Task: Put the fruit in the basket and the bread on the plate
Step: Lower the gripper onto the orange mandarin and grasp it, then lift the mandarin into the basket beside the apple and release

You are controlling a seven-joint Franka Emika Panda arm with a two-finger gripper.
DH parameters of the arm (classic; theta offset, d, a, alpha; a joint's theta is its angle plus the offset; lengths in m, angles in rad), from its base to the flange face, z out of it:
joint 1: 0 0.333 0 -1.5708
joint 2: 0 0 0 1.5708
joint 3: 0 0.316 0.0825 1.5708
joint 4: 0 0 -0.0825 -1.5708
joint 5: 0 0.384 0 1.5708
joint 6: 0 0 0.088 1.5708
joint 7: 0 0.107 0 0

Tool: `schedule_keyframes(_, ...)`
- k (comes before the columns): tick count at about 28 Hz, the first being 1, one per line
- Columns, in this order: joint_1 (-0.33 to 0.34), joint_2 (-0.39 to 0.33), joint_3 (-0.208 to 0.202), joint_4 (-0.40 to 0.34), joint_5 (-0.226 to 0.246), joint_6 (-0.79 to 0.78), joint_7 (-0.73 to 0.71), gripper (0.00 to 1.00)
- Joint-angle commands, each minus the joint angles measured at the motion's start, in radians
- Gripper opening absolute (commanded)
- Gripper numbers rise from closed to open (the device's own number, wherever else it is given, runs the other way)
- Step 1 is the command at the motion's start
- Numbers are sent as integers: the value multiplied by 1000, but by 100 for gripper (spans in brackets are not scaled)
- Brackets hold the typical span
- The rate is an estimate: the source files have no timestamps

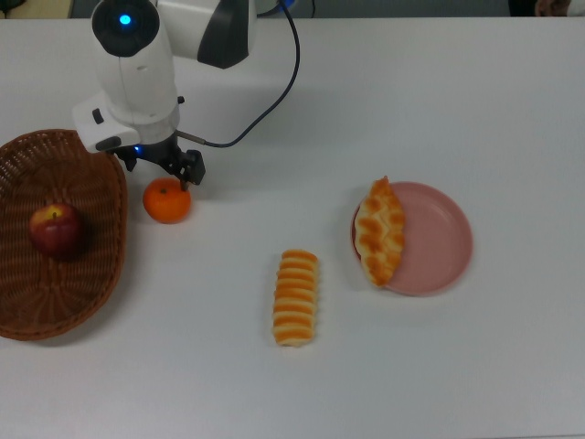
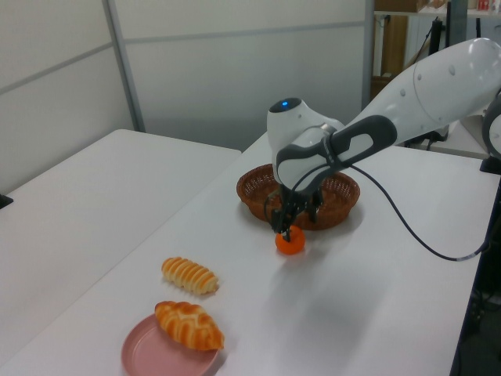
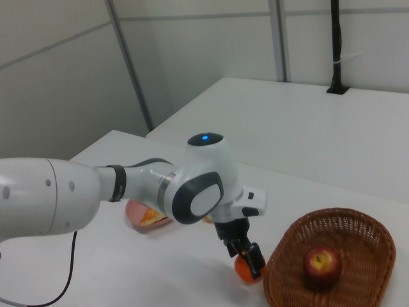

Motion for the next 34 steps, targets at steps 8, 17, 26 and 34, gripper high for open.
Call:
schedule_keyframes(8,22,76,-3,-10,-18,175,26,96)
schedule_keyframes(17,23,60,6,-10,-13,162,21,8)
schedule_keyframes(26,39,-6,36,83,37,-9,32,5)
schedule_keyframes(34,-7,-6,22,240,83,-127,7,5)
